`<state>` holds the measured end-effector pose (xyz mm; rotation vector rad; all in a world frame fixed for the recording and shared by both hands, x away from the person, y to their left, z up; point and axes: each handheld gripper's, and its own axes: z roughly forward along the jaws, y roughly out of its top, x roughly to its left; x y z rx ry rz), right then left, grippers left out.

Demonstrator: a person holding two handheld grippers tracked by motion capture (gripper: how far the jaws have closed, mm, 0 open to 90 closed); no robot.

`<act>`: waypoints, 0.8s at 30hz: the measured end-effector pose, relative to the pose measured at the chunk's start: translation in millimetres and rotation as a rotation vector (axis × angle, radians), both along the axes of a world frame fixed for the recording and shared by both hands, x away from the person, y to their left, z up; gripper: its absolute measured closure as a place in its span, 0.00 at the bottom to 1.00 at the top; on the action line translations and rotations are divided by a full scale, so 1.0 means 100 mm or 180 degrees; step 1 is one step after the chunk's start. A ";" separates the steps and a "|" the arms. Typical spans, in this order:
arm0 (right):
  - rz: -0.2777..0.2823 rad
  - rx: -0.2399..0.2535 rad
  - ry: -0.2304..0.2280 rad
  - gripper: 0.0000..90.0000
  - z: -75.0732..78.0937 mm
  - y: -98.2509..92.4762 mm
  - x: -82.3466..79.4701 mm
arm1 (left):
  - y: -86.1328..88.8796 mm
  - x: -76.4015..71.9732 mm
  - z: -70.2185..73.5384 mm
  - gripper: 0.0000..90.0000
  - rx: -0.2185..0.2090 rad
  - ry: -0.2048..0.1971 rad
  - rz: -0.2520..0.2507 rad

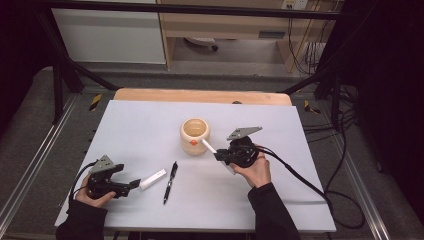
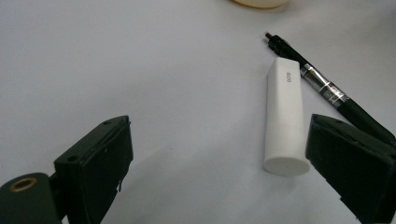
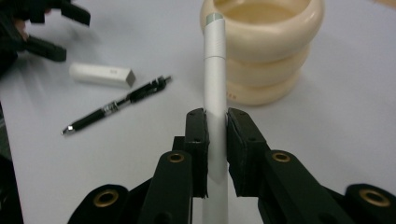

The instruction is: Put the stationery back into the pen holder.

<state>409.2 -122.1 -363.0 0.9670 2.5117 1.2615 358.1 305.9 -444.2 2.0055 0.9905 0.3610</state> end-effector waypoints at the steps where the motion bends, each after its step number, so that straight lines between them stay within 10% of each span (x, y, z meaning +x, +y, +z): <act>1: -0.0044 0.0067 -0.0051 0.88 0.03 -0.02 0.00 | 0.00 0.00 0.00 0.08 0.0002 0.0000 -0.0001; 15: -0.0462 0.0933 -0.0642 0.88 0.22 0.02 0.05 | 0.00 0.00 0.00 0.08 -0.0002 0.0005 0.0000; 24: -0.0688 0.1212 -0.0902 0.88 0.30 0.23 0.21 | 0.00 0.00 0.00 0.08 -0.0009 0.0000 -0.0001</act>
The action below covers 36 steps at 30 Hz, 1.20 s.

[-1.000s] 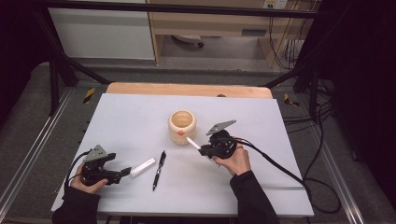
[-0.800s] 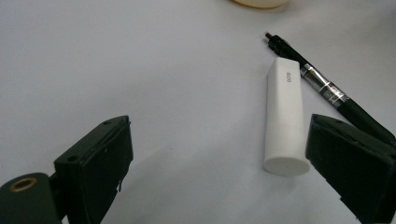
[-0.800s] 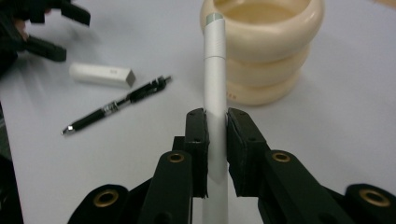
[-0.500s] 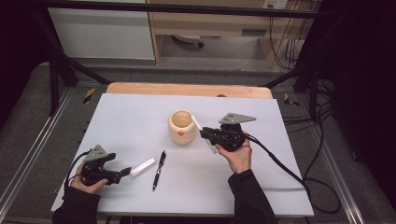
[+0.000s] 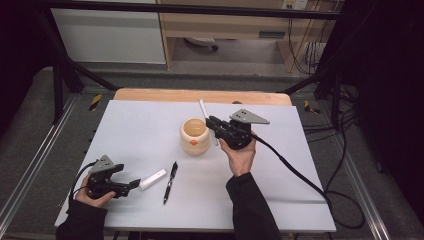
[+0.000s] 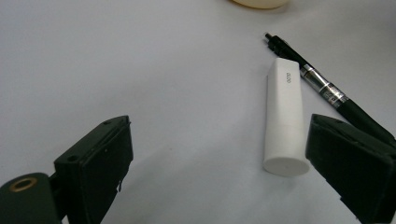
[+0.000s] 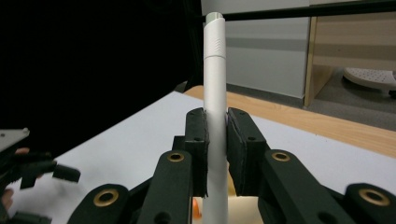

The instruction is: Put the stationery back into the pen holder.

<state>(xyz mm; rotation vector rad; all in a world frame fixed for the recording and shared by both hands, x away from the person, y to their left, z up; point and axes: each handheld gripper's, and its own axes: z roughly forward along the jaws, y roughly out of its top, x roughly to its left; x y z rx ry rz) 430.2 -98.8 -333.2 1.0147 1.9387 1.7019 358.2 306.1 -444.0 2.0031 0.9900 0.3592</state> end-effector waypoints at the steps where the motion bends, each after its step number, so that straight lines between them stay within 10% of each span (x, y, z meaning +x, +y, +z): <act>1: -0.0012 0.0025 -0.0014 0.88 0.00 0.02 0.02 | 0.00 0.00 0.00 0.08 0.0009 0.0001 -0.0006; 17: -0.0118 0.0231 -0.0207 0.88 -0.05 0.32 0.37 | 0.01 0.00 0.00 0.08 -0.0015 -0.0005 0.0005; 36: -0.0129 0.0239 -0.0133 0.88 -0.47 0.50 0.64 | 0.02 0.01 0.00 0.08 -0.0016 0.0007 -0.0006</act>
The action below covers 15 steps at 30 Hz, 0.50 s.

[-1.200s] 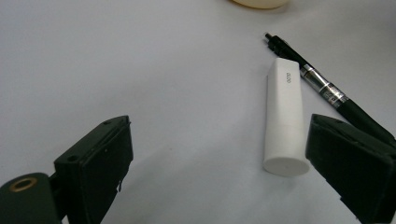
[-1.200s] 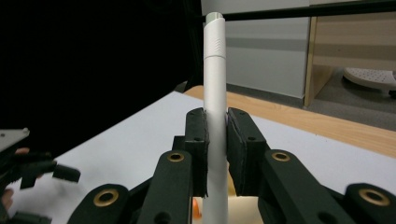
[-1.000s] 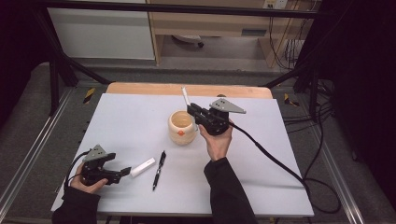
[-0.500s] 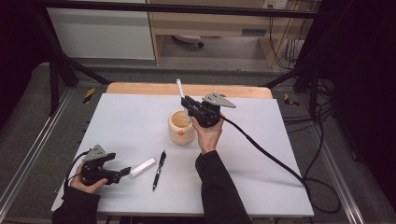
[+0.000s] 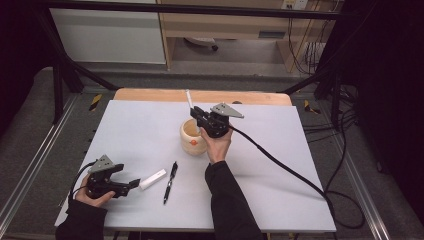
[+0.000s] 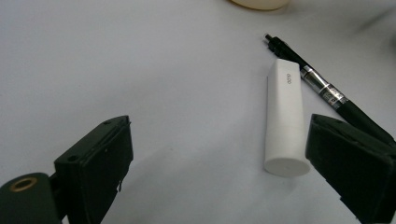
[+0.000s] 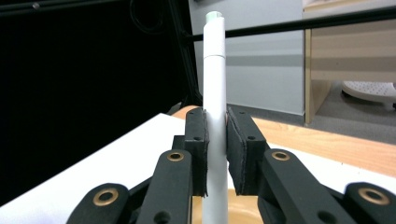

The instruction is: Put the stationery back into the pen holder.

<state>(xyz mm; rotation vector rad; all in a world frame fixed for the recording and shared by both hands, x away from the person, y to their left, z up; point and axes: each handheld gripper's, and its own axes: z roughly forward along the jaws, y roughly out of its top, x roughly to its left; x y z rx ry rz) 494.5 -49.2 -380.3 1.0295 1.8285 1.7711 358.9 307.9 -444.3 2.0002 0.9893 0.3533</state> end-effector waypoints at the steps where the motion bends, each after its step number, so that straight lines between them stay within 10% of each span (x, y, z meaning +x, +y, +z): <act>1: 0.0004 0.0001 0.0014 0.88 -0.02 0.01 0.00 | 0.00 0.00 0.00 0.08 -0.0010 0.0000 0.0008; 15: 0.0028 -0.0200 0.0081 0.88 -0.25 0.09 -0.03 | 0.00 0.00 0.00 0.08 -0.0010 -0.0004 0.0011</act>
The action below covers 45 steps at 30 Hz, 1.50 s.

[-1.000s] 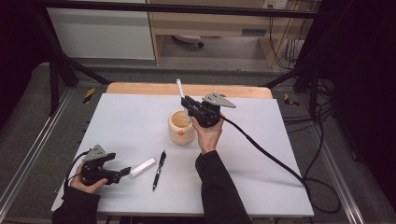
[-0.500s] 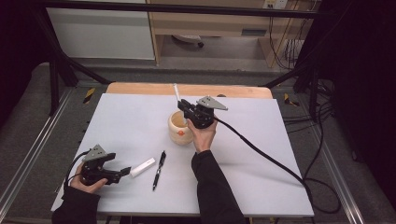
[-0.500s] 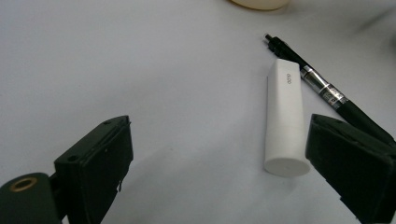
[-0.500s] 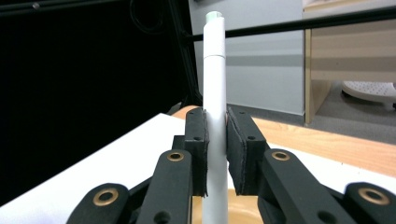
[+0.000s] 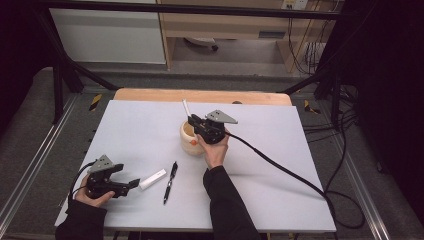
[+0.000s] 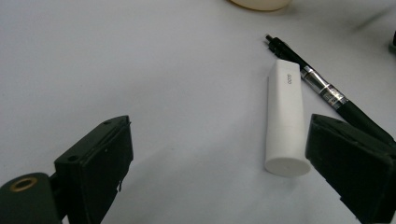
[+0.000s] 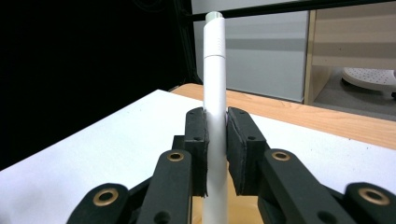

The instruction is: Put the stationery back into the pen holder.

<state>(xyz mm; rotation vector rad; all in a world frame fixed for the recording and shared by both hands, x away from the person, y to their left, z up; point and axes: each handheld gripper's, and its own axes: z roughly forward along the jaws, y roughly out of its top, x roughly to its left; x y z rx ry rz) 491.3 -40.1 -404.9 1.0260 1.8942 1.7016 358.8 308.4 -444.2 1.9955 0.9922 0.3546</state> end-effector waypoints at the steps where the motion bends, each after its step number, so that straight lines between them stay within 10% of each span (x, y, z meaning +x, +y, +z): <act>1: 0.0004 0.0005 0.0013 0.88 -0.02 0.00 0.00 | 0.00 0.00 0.00 0.08 0.0000 0.0000 0.0000; 25: 0.0010 -0.0277 0.0142 0.82 -0.06 -0.05 -0.08 | 0.00 0.00 0.00 0.08 0.0016 0.0002 -0.0010; 45: 0.0196 -0.0403 0.0317 0.16 0.48 -0.51 -0.30 | -0.02 0.00 -0.01 0.08 0.0022 0.0042 -0.0011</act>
